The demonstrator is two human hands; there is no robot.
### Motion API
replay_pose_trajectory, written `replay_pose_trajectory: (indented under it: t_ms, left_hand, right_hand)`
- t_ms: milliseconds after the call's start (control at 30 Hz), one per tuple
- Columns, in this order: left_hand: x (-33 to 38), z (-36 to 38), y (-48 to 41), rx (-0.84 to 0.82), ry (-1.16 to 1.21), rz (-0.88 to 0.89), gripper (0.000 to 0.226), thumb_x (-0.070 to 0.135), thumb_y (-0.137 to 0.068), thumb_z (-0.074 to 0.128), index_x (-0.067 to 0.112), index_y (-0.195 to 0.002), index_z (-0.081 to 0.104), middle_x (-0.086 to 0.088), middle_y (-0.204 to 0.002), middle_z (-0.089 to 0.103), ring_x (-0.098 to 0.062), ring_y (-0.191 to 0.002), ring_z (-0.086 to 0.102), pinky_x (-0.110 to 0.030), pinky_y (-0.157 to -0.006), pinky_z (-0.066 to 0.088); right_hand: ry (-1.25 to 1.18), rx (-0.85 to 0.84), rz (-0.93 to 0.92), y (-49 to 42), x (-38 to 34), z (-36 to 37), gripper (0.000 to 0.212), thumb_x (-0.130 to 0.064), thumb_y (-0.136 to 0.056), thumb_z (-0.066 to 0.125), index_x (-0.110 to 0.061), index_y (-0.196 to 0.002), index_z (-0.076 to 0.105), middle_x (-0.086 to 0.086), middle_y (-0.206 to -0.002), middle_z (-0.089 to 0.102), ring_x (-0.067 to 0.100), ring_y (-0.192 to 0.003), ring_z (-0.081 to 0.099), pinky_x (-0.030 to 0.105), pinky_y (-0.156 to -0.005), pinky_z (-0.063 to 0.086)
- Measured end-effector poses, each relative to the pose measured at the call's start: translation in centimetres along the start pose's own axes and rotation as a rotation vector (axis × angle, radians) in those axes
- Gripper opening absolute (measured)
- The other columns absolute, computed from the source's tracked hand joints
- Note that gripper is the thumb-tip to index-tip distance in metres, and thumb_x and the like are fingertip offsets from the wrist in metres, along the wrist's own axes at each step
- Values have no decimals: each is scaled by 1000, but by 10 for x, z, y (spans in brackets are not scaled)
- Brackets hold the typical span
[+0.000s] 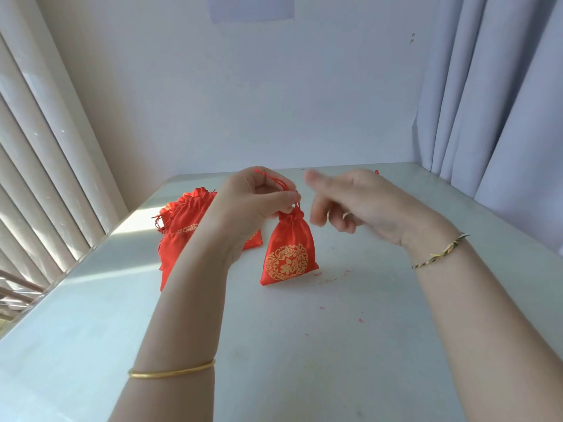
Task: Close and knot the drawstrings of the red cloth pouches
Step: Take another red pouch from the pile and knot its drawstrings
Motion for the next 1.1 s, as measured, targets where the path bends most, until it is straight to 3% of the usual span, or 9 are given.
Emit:
replay_pose_trajectory:
  t_ms: [100, 233, 333, 500, 633, 867, 1100]
  left_hand:
    - [4, 3, 2, -29, -68, 35, 17, -2, -79, 67, 15, -81, 63, -8, -80, 66, -14, -69, 61, -19, -65, 51]
    - [11, 10, 4, -15, -183, 184, 22, -3, -80, 64, 19, -83, 62, -4, -85, 68, -11, -76, 63, -24, -73, 52]
    - [17, 11, 4, 89, -432, 376, 33, -2, -79, 64, 30, -83, 59, 6, -81, 65, -5, -76, 59, -13, -67, 45]
    - [15, 12, 4, 196, -519, 490, 30, 0, -79, 63, 29, -88, 62, 9, -82, 66, -9, -81, 59, -19, -65, 42]
    - [13, 8, 2, 219, -485, 463, 26, 1, -81, 63, 26, -89, 67, 6, -83, 68, -5, -76, 60, -16, -63, 43]
    - [5, 2, -3, 149, -376, 324, 17, 4, -82, 66, 20, -85, 73, 16, -80, 68, 7, -72, 61, -7, -68, 46]
    - [-4, -13, -3, 96, -373, 182, 19, 6, -84, 64, 23, -83, 71, 14, -77, 68, 10, -62, 59, -3, -62, 40]
  right_hand:
    - [-68, 185, -73, -8, 4, -9, 33, -30, -97, 43, -14, -81, 68, 1, -78, 69, 13, -69, 59, 27, -63, 48]
    - [-268, 81, -36, -14, 11, 8, 25, -4, -94, 41, -13, -88, 64, -1, -71, 67, 12, -66, 63, 28, -67, 49]
    - [-378, 6, 31, -16, 19, 16, 20, -5, -93, 46, -11, -85, 63, 0, -68, 65, 13, -63, 61, 28, -65, 47]
    - [-520, -105, 26, -19, 24, 23, 15, -14, -92, 50, -10, -85, 63, 6, -80, 60, 15, -70, 58, 25, -64, 46]
    - [-544, -69, 34, -22, 28, 23, 13, -15, -91, 53, -12, -83, 62, 4, -80, 60, 14, -72, 59, 22, -61, 46]
    - [-684, 55, 114, -24, 31, 15, 40, -22, -94, 43, -16, -55, 43, 6, -78, 61, 19, -74, 60, 33, -72, 47]
    - [-683, 208, 156, -22, 45, -1, 35, -29, -94, 50, -18, -62, 43, -4, -59, 58, 17, -69, 63, 27, -65, 49]
Point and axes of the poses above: each hand's wrist, its own y-axis away from the middle knuckle, its own z-axis out of the palm, x = y × z, the point moved 5 cm from there along -y, towards the middle knuckle
